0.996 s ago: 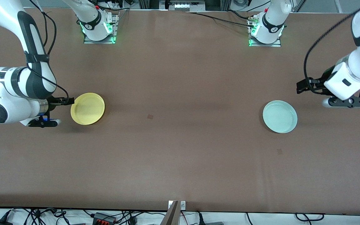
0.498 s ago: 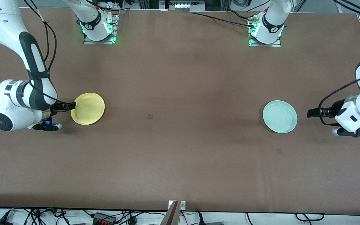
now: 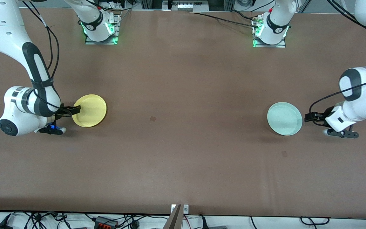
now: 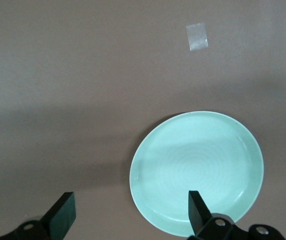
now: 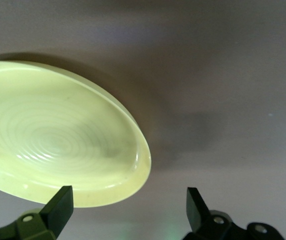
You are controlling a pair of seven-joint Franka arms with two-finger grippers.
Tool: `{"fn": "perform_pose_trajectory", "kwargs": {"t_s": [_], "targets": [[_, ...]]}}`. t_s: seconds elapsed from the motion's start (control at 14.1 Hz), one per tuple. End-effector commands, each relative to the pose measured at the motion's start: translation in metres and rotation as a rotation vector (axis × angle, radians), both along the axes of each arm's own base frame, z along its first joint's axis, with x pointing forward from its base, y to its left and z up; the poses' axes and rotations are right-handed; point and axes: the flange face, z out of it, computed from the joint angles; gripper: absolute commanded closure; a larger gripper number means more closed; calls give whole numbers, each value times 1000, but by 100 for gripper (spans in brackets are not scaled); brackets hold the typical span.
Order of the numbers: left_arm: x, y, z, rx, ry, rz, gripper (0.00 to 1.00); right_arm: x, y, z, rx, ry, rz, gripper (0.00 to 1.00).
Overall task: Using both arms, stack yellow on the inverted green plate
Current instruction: 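Grip the yellow plate with the right gripper while the left gripper grips the green plate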
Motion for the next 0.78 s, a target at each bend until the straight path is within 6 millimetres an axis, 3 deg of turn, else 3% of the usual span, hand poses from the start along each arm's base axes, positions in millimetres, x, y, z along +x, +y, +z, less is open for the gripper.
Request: {"fn": "perform_pose_trajectory", "kwargs": {"t_s": [0.0,0.21,0.5,0.57,0.71], "targets": [[-21,-2,-29,1,-27,-62,1,4,-4,-14,29,-32,-7,0],[-24,16,-63,-49,-29,-32,5,4,-5,-18,36,-40,11,13],[-25,26,-86,-120,-43,12,6,0,-17,-21,50,-28,10,16],[-26,29,-91,-126,-50,8,17,-2,-17,-22,51,-24,10,18],[-26,31,-92,-128,-50,-1,31,-2,-20,-22,52,-24,5,30]]}}
